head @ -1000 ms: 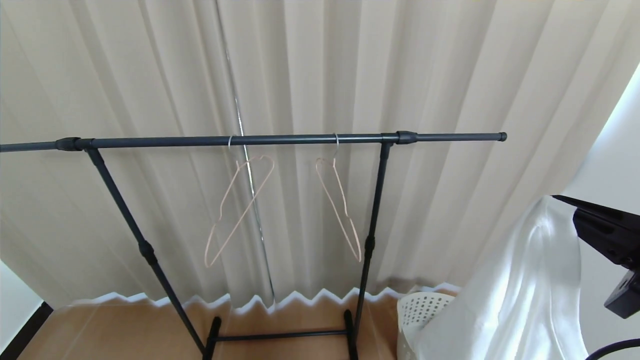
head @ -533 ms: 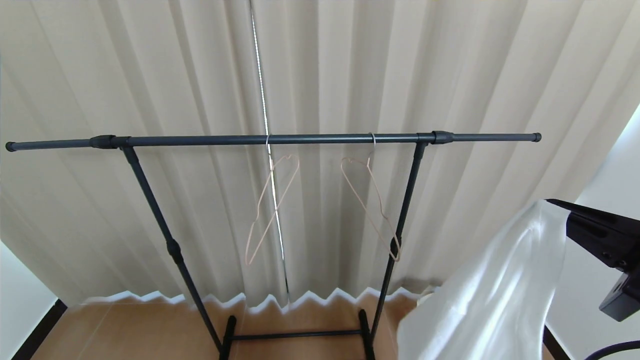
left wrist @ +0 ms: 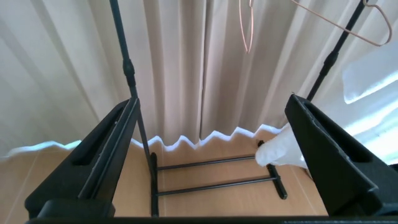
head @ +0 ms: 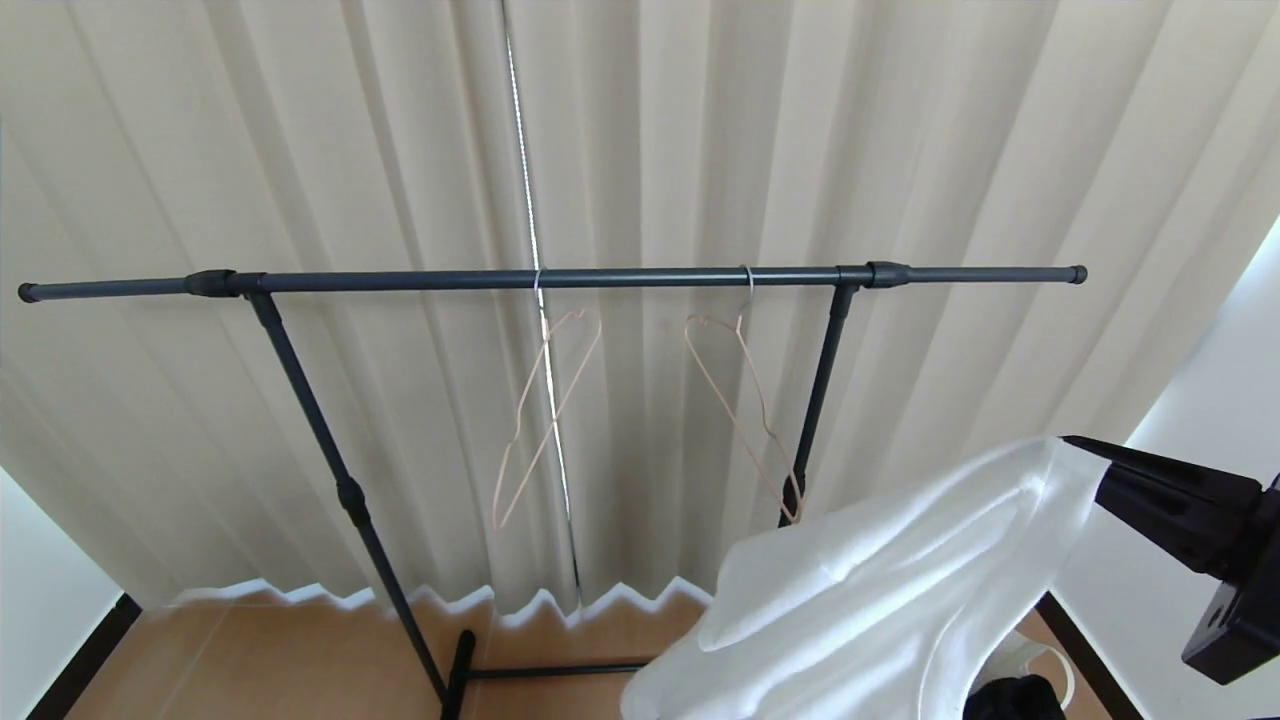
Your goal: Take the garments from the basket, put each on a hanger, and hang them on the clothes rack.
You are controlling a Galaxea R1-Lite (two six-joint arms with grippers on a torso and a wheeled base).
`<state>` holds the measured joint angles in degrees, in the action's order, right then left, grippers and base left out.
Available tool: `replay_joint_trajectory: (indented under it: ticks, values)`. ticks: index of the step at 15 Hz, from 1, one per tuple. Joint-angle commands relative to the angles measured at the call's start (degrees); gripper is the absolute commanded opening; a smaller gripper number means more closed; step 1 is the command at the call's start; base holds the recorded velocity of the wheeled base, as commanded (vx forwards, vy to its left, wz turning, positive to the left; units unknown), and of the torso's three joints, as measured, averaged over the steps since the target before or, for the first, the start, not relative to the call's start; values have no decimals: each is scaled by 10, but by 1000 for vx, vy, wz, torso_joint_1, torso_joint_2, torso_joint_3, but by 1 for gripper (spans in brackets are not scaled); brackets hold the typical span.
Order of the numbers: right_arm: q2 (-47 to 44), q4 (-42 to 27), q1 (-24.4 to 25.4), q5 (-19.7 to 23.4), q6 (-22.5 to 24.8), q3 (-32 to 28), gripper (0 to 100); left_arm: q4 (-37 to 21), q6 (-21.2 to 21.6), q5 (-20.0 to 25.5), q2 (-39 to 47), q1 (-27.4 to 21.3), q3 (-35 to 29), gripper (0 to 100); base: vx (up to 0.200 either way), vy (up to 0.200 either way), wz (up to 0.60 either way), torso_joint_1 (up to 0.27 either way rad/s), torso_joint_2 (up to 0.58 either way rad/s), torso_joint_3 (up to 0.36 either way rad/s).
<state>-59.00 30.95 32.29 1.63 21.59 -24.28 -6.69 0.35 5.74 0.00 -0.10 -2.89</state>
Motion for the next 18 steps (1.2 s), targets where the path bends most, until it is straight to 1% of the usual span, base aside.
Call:
replay_joint_trajectory:
  ticks: [1, 3, 4, 5, 6, 7, 8, 10, 11, 12, 13, 14, 15, 16, 17, 18]
  values:
    - [-24, 1, 29, 0, -50, -9, 0, -1, 2, 1, 1, 0, 0, 100, 0, 0, 0, 0, 0, 0]
    - [-35, 1, 66, 0, -110, -30, 0, -3, 13, 4, 4, -1, -1, 100, 0, 0, 0, 0, 0, 0]
    - [-37, 1, 73, 0, -119, -35, 0, -4, 18, 5, 7, -2, -1, 100, 0, 0, 0, 0, 0, 0]
    - [-50, 1, 109, 0, -164, -60, 0, -4, 49, 5, 39, -2, -1, 100, 0, 0, 0, 0, 0, 0]
    - [-62, 0, 119, 0, -180, -75, 0, -4, 56, 5, 59, -2, -4, 100, 0, 0, 0, 0, 0, 0]
    - [-93, -1, 127, 5, -184, -93, 0, 2, 62, 8, 125, -10, -15, 100, 0, 0, 0, 0, 0, 0]
    - [-129, 1, 127, 16, -177, -114, 0, 10, 61, 21, 177, -25, -43, 100, 0, 0, 0, 0, 0, 0]
    - [-176, 8, 125, 21, -176, -146, 0, 29, 54, 38, 261, -44, -92, 100, 0, 0, 0, 0, 0, 0]
    - [-212, 35, 125, 21, -178, -154, 0, 49, 32, 52, 337, -54, -123, 100, 0, 0, 0, 0, 0, 0]
    - [-242, 59, 125, 16, -176, -150, 0, 66, 8, 58, 382, -73, -141, 100, 0, 0, 0, 0, 0, 0]
    - [-269, 83, 125, -1, -175, -146, 0, 77, -28, 58, 420, -95, -156, 100, 0, 0, 0, 0, 0, 0]
    - [-282, 100, 124, -21, -175, -147, 0, 80, -56, 57, 445, -115, -169, 100, 0, 0, 0, 0, 0, 0]
    - [-299, 120, 124, -51, -175, -154, 0, 81, -96, 55, 475, -148, -191, 100, 0, 0, 0, 0, 0, 0]
    - [-313, 132, 124, -69, -175, -162, 0, 81, -130, 52, 506, -171, -213, 100, 0, 0, 0, 0, 0, 0]
    - [-342, 145, 125, -98, -176, -182, 0, 82, -184, 44, 564, -213, -252, 100, 0, 0, 0, 0, 0, 0]
    - [-362, 156, 125, -124, -177, -197, 0, 84, -207, 37, 601, -237, -278, 100, 0, 0, 0, 0, 0, 0]
